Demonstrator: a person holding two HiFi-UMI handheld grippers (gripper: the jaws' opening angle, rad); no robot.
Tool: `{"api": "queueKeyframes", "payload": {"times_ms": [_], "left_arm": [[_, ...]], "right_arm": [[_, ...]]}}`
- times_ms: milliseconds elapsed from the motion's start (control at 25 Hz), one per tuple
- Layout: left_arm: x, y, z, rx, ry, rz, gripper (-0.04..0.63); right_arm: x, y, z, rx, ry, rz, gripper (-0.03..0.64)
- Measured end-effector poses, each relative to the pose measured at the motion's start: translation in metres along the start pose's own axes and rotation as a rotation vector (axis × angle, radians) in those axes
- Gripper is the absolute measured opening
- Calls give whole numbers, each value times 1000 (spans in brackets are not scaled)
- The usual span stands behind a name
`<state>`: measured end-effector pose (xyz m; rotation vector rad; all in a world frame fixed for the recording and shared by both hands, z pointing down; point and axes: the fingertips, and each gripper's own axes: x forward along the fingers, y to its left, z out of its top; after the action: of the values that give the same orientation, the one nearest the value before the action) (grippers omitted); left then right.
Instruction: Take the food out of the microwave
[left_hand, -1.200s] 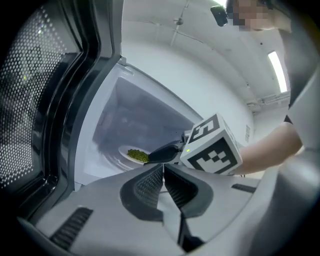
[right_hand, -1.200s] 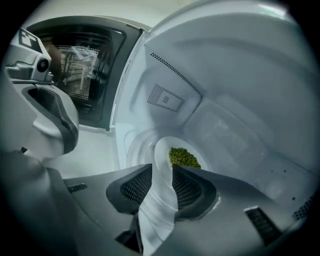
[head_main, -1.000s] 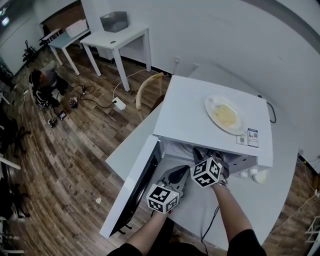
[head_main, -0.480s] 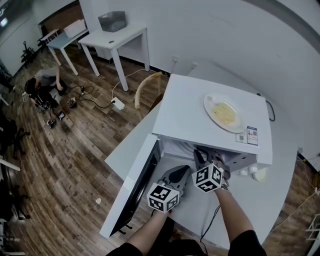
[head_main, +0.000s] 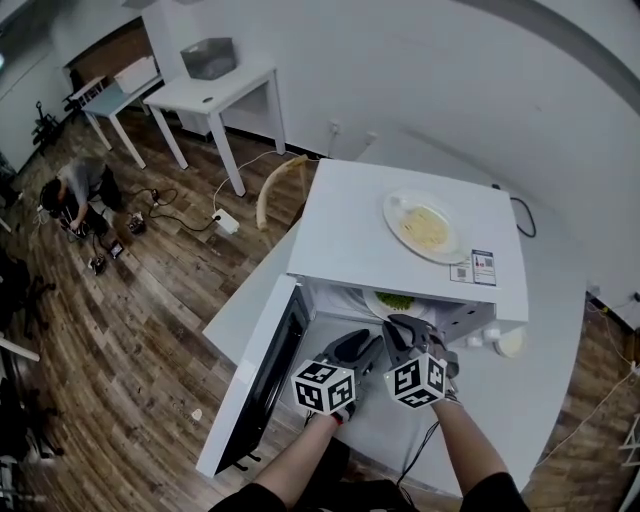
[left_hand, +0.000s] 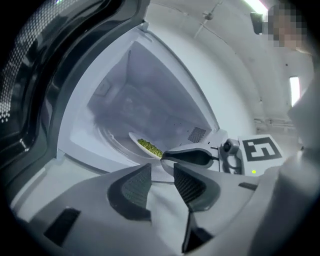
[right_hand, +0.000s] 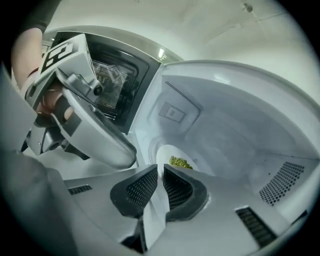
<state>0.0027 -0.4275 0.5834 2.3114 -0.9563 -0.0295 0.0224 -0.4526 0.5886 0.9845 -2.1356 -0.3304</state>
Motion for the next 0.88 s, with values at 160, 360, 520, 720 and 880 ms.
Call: {"api": "queueKeyframes", "payload": {"times_ms": [160,360,520,720,880], "left_arm": [[4,3,1,-133,-20,-16,130],[7,2,0,-262,-51,-51,129],[5,4,3,-386,-90,-81,129],[6,7,-2,-514,-103,-115,126],[7,10,-6,-580,-110,-133,126]], "right_arm": [[-12,4,3,0,-24,-4,54],[-24,9,-2,20,-36,-5,52],[-31,19,-3,2,-47,16,52],[-33,34,1,-24,-62,48,52],[-35,44,4,-45,-74,72,52]]}}
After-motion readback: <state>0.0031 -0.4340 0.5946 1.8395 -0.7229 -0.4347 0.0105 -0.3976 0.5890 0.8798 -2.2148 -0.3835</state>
